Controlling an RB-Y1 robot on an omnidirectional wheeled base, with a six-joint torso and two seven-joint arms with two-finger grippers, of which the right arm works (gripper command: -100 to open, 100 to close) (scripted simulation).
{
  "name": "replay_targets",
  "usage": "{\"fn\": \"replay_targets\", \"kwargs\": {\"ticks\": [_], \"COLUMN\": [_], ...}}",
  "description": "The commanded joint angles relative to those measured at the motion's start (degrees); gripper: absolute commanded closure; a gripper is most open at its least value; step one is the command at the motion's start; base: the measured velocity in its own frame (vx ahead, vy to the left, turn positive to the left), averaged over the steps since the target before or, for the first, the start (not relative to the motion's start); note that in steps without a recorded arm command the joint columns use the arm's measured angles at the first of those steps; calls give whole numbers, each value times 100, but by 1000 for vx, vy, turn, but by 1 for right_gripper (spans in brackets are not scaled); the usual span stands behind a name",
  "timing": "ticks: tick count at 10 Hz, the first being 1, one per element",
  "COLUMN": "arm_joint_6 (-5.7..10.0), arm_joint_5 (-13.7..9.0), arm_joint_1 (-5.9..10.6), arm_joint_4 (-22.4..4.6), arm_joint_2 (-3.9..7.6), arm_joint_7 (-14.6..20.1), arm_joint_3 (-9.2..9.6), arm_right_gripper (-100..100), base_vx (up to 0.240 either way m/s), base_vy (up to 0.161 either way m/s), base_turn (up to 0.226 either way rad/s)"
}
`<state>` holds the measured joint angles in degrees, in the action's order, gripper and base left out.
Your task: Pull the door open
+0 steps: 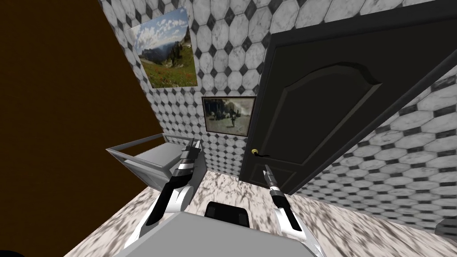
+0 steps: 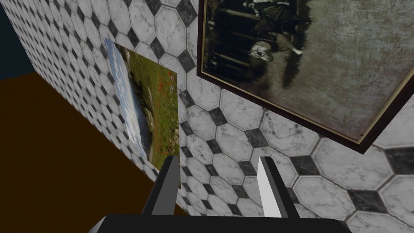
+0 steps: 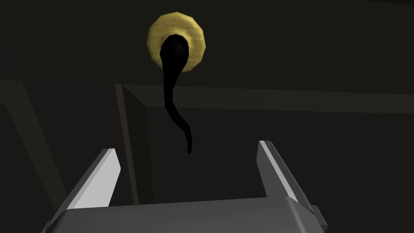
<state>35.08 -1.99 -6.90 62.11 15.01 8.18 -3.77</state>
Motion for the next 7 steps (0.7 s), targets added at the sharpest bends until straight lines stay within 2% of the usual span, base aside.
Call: {"fn": "replay_targets", "kwargs": {"ticks": [1,2,3,4,7], "arm_joint_6": [26,34,36,114,240], "arm_joint_5": [-4,-5,-4,-53,-134], "arm_joint_1": [66,105,85,82,68], "arm_joint_4": [-204,-323,-259,-391,-589], "arm_joint_2": [47,66,50,142,288], "arm_joint_7": [19,22,16,78,178], "arm_joint_3": [-7,-12,-9,-89,-219], "arm_right_gripper": [-100,-100,-100,-100,-100], "base_vx": [84,100,45,104,191], "base_vy": [-47,-43,-20,30,38], "base_turn": [39,51,15,179,125]}}
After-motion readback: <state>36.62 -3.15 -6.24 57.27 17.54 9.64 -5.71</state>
